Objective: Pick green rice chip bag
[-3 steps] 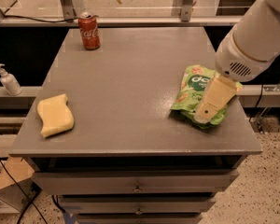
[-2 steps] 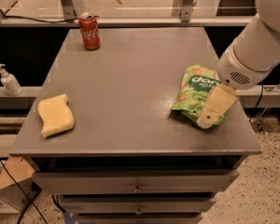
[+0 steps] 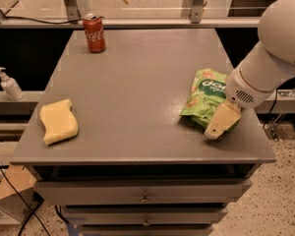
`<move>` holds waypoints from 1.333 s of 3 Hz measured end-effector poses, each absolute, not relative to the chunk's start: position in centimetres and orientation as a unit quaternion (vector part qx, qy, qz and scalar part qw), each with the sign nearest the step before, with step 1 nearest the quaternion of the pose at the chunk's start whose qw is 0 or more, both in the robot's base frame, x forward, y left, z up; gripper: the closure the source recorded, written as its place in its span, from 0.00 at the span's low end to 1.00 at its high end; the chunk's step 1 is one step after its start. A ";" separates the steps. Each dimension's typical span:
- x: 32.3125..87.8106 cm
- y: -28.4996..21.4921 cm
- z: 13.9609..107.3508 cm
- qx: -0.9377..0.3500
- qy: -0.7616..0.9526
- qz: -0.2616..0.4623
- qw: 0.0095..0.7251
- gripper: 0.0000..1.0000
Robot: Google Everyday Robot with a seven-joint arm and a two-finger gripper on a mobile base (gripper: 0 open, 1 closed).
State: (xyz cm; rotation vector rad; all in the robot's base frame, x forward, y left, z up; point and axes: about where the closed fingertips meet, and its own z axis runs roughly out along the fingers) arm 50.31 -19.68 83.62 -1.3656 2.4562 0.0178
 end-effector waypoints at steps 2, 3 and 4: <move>51.0 -18.6 85.0 -0.478 0.857 0.000 0.192 0.64; 51.4 -18.0 87.6 -0.493 0.842 0.009 0.219 0.87; 52.5 -17.4 91.2 -0.519 0.817 0.019 0.252 1.00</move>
Offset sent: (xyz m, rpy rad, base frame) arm 0.0091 0.0183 0.0341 0.0203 -0.0999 0.0142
